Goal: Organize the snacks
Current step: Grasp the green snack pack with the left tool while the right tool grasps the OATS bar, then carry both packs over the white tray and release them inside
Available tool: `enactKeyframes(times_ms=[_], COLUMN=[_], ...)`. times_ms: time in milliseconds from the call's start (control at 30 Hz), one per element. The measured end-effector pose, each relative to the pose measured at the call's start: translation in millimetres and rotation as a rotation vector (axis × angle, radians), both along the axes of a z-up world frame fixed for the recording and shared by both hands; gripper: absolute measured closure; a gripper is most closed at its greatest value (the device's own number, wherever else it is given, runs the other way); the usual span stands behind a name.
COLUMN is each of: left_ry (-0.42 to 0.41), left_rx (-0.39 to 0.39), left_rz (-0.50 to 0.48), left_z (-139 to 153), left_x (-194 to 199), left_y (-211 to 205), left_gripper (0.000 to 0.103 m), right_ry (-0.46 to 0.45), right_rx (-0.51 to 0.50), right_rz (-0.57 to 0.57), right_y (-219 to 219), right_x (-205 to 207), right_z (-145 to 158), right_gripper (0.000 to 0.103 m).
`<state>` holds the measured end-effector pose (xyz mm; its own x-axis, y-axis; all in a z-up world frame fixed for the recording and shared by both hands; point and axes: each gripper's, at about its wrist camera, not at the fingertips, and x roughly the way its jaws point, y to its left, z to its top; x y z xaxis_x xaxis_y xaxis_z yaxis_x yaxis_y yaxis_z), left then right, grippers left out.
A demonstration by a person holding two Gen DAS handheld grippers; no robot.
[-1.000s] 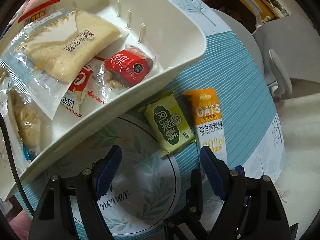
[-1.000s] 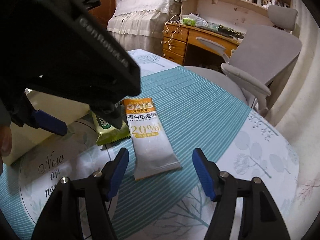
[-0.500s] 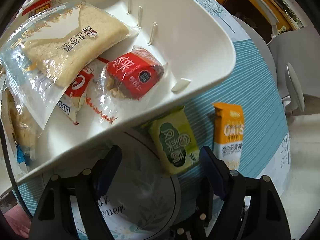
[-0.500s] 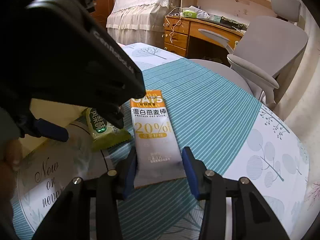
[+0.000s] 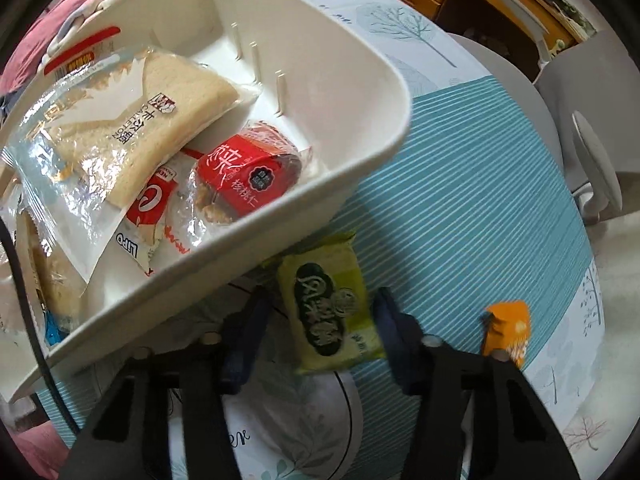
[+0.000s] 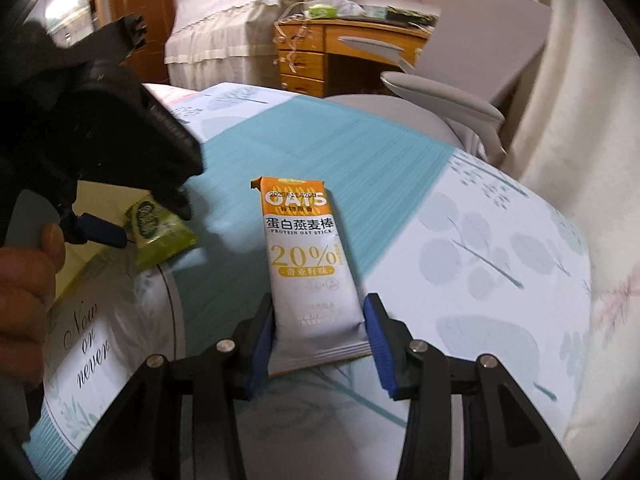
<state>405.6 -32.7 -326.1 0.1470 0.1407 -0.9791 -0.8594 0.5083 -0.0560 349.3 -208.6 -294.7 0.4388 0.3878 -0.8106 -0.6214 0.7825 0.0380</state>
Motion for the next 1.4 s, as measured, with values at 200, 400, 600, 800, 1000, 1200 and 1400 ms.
enactKeyframes(times_ms=[200,400,600,800,1000,1200,1400], left_ry=[-0.002,0.044,0.073,0.066,0.008,-0.059,-0.092], left_rx=[-0.021,-0.100,-0.129,-0.147,-0.157,-0.178,-0.199], left_rz=[-0.071,-0.149,-0.225,-0.295,-0.377,-0.478,-0.597], left_z=[-1.8,-4.7,4.4,33.0,87.5,135.4,174.9], left_x=[4.9,-0.4,-21.9,-31.0,-43.4,-105.2,-145.1], left_y=[-12.5,-23.4,-33.6,-36.1,-38.1,-24.2,-7.5], left_gripper=[0.068,0.069,0.069,0.069,0.069,0.069,0.069], right_ry=[0.022,0.095,0.135,0.174,0.188,0.208,0.256], right_rx=[-0.016,0.015,0.052,0.083,0.164,0.274,0.383], right_rz=[-0.044,-0.103,-0.176,-0.231,-0.277,-0.325,-0.368], right_y=[-14.8,-27.9,-40.8,-49.4,-57.1,-57.8,-46.0], right_x=[-8.3,-12.0,-19.2,-34.0,-60.6,-81.7,-101.0], right_z=[3.9,18.0,40.0,63.9,102.7,132.2,146.2], right_gripper=[0.060,0.060,0.062,0.062,0.062,0.062,0.062])
